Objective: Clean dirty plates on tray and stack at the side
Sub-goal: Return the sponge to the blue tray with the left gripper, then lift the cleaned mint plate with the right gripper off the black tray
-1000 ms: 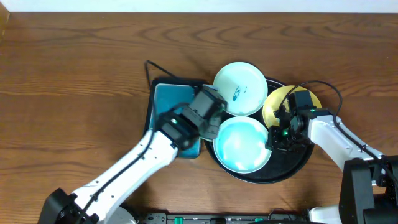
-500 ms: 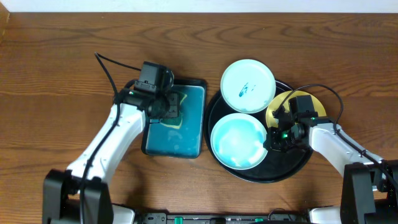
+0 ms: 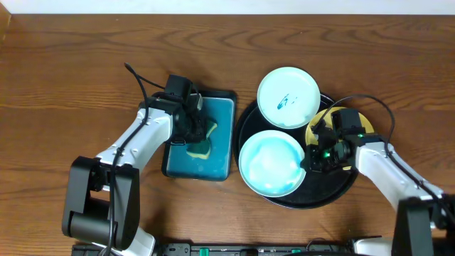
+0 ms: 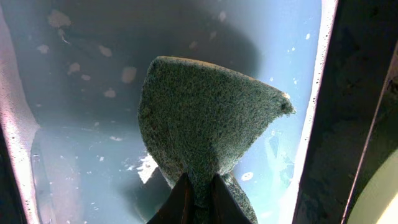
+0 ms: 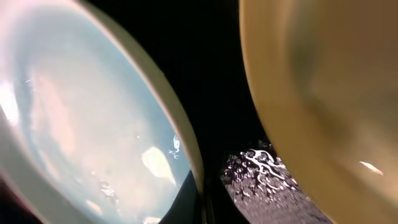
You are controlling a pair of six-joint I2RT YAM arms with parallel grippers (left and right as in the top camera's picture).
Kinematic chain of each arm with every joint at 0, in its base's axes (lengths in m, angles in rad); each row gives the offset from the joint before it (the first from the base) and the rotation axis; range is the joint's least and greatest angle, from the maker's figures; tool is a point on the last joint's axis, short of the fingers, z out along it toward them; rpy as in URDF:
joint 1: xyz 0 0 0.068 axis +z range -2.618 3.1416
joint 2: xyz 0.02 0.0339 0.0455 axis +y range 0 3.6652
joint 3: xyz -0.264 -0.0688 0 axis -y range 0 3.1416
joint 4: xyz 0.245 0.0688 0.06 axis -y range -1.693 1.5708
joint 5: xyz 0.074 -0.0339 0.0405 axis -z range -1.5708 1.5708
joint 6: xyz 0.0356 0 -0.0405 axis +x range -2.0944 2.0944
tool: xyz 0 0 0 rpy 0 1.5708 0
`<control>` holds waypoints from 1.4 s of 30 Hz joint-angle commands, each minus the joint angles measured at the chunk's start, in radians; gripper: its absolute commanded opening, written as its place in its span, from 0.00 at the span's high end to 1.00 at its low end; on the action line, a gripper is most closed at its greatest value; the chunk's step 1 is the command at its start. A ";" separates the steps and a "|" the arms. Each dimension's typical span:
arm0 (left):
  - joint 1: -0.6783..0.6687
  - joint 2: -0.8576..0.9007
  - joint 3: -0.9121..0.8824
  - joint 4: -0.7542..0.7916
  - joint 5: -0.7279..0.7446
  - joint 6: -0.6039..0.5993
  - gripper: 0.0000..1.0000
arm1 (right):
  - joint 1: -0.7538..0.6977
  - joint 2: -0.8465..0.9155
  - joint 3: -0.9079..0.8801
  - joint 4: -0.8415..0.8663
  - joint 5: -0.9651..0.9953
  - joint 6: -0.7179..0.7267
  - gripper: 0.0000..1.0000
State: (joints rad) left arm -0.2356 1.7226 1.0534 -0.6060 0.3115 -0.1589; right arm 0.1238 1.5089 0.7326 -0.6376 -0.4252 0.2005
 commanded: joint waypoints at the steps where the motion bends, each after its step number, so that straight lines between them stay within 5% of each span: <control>1: 0.005 0.001 -0.006 -0.006 0.014 0.013 0.93 | 0.009 -0.074 0.059 -0.018 0.062 -0.022 0.99; 19: 0.005 0.001 -0.007 -0.016 -0.051 0.013 0.93 | 0.108 -0.127 0.294 -0.149 0.509 0.013 0.99; 33: 0.005 0.001 -0.007 -0.019 -0.055 0.013 0.93 | 0.193 -0.127 0.315 -0.078 0.544 0.031 0.99; 42: 0.005 0.001 -0.007 -0.018 -0.055 0.013 0.93 | 0.303 -0.127 0.315 -0.002 0.794 -0.035 0.99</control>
State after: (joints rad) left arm -0.2356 1.7226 1.0534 -0.6212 0.2703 -0.1562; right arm 0.3740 1.3956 1.0203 -0.6552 0.2329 0.2001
